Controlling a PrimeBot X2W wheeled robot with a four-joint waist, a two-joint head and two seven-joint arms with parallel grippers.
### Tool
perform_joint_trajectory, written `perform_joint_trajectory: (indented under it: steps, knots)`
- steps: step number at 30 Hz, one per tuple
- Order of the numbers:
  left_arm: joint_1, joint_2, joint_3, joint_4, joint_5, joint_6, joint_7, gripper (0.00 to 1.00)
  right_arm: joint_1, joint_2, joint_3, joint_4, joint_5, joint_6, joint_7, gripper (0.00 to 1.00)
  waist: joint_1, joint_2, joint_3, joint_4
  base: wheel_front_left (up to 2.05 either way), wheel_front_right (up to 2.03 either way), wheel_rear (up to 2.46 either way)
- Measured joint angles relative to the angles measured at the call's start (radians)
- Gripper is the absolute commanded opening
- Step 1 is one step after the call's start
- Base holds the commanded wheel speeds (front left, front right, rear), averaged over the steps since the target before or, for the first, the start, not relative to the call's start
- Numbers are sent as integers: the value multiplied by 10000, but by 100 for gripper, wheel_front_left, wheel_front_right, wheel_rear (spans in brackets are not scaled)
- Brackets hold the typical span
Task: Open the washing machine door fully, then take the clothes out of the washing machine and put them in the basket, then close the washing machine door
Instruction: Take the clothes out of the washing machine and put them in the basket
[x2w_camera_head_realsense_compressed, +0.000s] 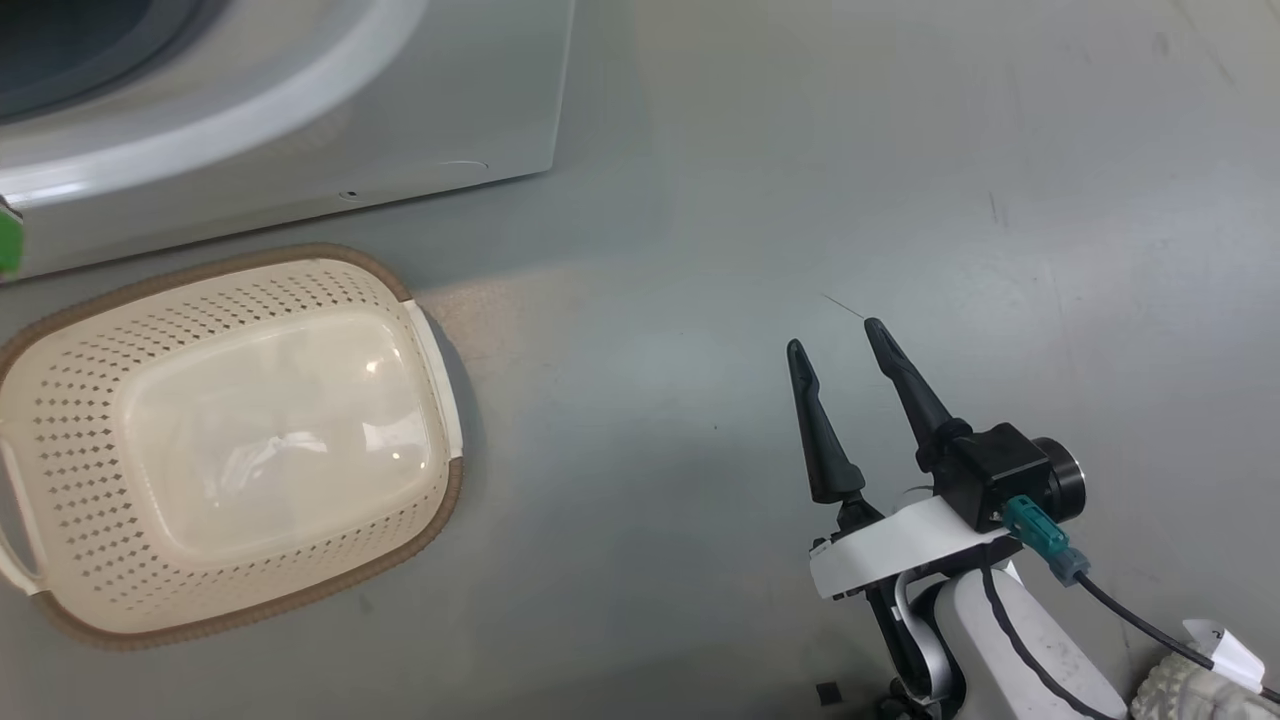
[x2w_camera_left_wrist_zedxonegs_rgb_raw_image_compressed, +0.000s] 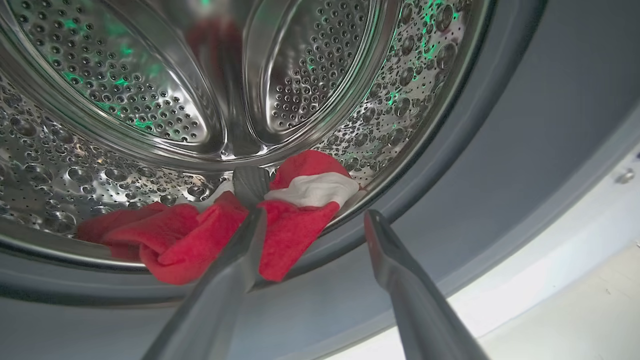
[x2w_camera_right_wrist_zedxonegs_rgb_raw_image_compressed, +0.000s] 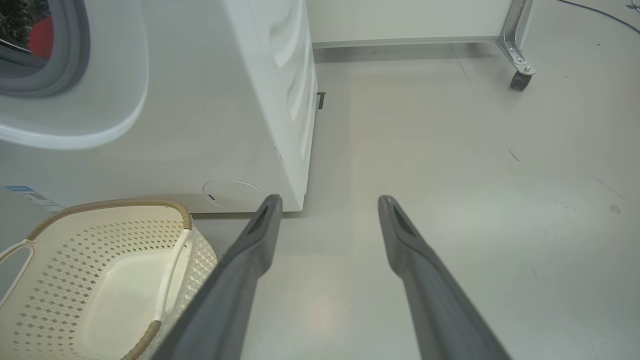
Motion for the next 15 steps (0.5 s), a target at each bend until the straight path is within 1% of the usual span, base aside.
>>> perform_joint_trajectory:
  steps: [6, 15]
  knots:
    - [-651, 552, -393, 259, -82, 0, 625, 100, -43, 4, 309, -138, 84, 0, 0, 100, 0, 0, 341, -336, 0, 0, 0]
    - [-1288, 903, -629, 851, -374, 0, 1237, 100, -78, 6, 389, -295, 194, 0, 0, 100, 0, 0, 754, -816, 0, 0, 0]
